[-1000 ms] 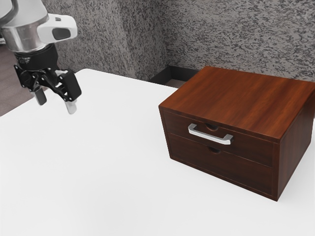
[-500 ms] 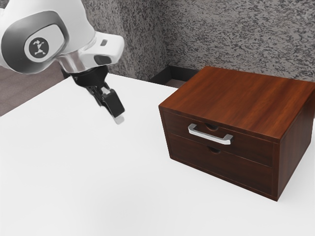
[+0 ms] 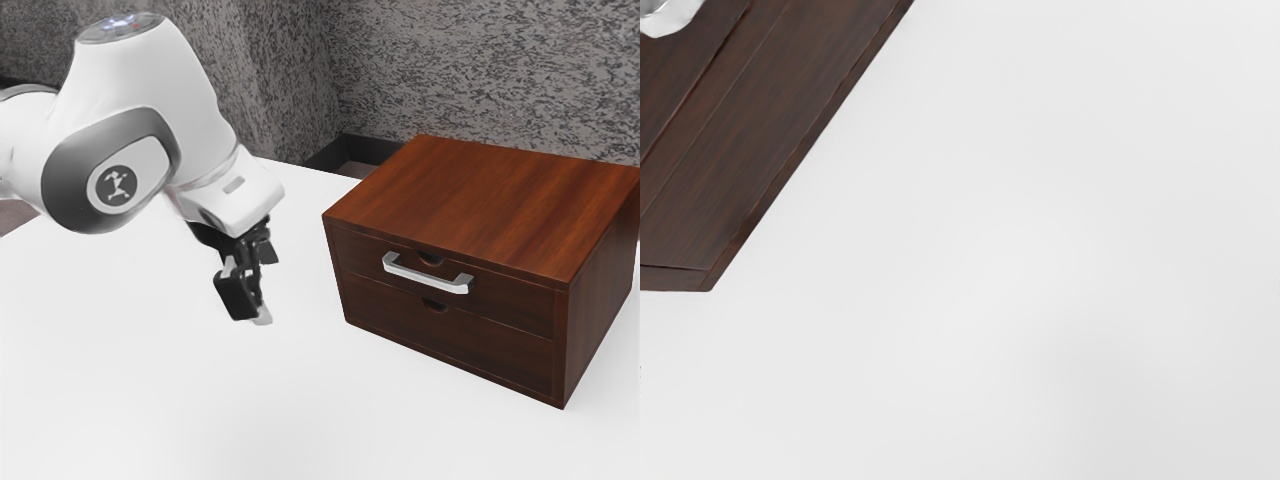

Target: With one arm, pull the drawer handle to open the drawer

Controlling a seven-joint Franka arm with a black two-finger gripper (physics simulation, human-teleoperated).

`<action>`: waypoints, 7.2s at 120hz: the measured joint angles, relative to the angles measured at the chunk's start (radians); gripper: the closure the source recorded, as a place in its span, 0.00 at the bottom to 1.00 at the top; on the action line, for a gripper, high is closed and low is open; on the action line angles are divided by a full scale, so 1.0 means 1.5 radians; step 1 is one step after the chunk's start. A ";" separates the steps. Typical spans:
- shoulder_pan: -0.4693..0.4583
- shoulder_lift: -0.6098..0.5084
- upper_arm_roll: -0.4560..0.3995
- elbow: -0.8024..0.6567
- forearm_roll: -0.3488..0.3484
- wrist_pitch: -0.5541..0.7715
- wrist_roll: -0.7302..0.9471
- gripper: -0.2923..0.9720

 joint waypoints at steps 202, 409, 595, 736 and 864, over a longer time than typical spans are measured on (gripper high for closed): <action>-0.017 0.131 -0.062 -0.017 -0.097 0.293 0.345 0.23; -0.019 0.143 -0.045 -0.028 -0.077 0.320 0.342 0.64; -0.015 -0.039 -0.079 -0.210 -0.081 0.343 0.283 0.67; -0.015 -0.176 -0.107 -0.322 -0.084 0.338 0.231 0.67; 0.155 -0.112 -0.115 0.051 -0.037 0.054 0.072 0.31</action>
